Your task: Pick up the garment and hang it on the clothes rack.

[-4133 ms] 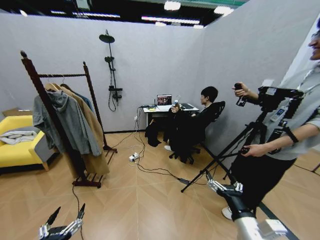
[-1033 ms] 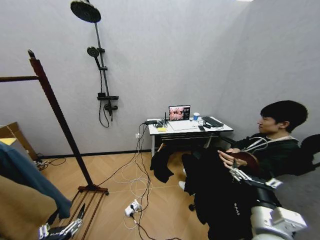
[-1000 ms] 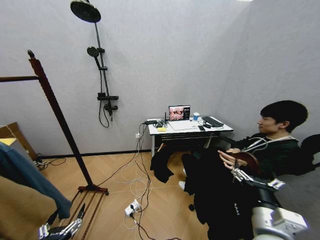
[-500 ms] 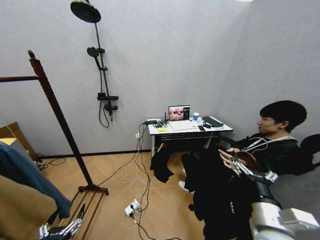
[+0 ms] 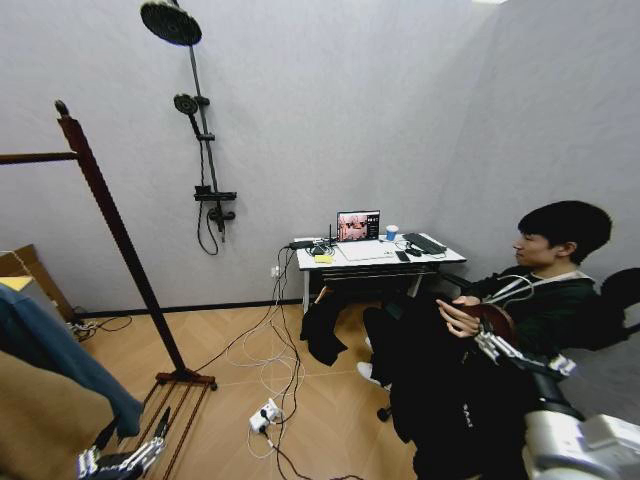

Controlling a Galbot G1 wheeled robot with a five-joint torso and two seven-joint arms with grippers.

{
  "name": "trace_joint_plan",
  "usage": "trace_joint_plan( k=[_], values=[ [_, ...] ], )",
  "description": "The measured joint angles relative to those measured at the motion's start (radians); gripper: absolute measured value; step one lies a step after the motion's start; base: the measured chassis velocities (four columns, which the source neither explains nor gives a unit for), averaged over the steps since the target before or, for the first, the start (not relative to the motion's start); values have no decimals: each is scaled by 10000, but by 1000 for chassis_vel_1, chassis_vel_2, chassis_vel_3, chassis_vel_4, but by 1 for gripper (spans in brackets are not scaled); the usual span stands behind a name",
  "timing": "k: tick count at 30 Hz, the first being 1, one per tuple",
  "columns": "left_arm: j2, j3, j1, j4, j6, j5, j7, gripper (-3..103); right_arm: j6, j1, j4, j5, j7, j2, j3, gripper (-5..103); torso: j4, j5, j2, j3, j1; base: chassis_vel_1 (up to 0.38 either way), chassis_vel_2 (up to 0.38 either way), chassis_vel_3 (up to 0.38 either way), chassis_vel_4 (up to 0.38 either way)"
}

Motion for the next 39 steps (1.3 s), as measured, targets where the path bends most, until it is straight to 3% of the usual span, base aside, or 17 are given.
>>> trace_joint_plan(
  k=[11, 22, 27, 30, 32, 33, 34, 39],
  values=[
    [0, 0, 0, 0, 0, 0, 0, 100, -460, -411, -201, 365, -425, 36, 223, 100, -2, 0, 0, 0, 0, 0, 0, 0, 0],
    [-1, 0, 0, 0, 0, 0, 0, 100, -848, -145, -1289, 348, -1099, -393, 674, 103, -1, 2, 0, 0, 0, 0, 0, 0, 0],
    [0, 0, 0, 0, 0, 0, 0, 100, -483, 36, -1654, -228, -1441, -546, 492, 90, 0, 1, 0, 0, 0, 0, 0, 0, 0],
    [0, 0, 0, 0, 0, 0, 0, 100, -357, 151, -1713, -615, -1615, -515, 247, 73, -2, 1, -1, 0, 0, 0, 0, 0, 0],
    [-1, 0, 0, 0, -1, 0, 0, 100, -357, 203, -1720, -669, -1619, -513, 174, 73, -1, 0, 0, 0, 0, 0, 0, 0, 0],
    [0, 0, 0, 0, 0, 0, 0, 100, -357, 341, -1772, -830, -1621, -513, 44, 62, -1, 1, 0, 0, 0, 0, 0, 0, 0],
    [0, 0, 0, 0, 0, 0, 0, 100, -357, 341, -1772, -830, -1621, -513, 44, 62, -1, 1, 0, 0, 0, 0, 0, 0, 0],
    [-1, 0, 0, 0, 0, 0, 0, 100, -320, 584, -1833, -1322, -1376, -491, -70, 41, 0, 0, 0, 1, 0, 0, 0, 0, 0]
  ],
)
